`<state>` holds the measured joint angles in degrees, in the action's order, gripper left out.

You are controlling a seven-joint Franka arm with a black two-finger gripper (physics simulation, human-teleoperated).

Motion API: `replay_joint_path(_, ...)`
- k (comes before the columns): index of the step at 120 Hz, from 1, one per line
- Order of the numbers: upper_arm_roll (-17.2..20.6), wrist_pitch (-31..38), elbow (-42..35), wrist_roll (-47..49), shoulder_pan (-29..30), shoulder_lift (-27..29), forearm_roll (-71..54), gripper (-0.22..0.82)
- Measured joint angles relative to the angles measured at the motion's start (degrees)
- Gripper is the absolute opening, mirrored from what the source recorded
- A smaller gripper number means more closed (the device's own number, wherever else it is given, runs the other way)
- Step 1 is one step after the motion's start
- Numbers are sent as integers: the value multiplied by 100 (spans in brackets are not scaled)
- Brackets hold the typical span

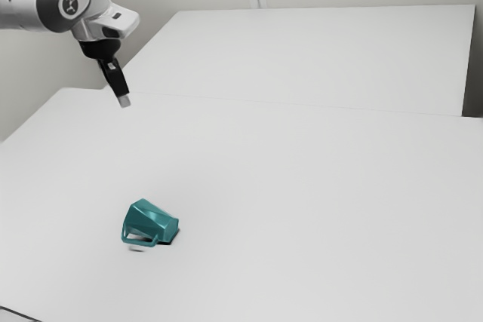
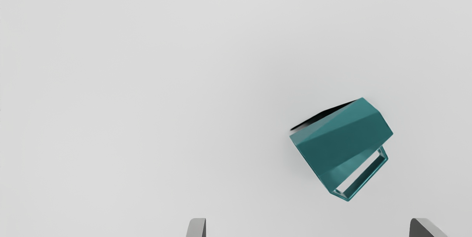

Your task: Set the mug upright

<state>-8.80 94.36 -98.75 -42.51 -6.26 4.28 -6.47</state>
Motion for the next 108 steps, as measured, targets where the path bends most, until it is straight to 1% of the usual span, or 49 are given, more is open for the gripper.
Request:
replay_joint_path(11, 24, 143, -156, -141, 22, 125, 6, 60)
replay_joint_path(21, 38, 245, -356, -276, 136, 355, 37, 60)
replay_joint_path(39, 41, 467, -1097, -467, 697, 979, 199, 60)
replay_joint_path(56, 23, 552, -1520, -616, 1138, 1135, 364, 60)
replay_joint_path(66, -95, 650, -1929, -678, 1399, 1214, 713, 60)
replay_joint_path(77, -140, 798, -2348, -727, 1722, 1329, 1159, 60)
replay_joint_path(90, -164, 1085, -2867, -769, 2110, 1399, 1811, 60)
replay_joint_path(108, -203, 1552, -3600, -815, 2493, 1474, 2774, 60)
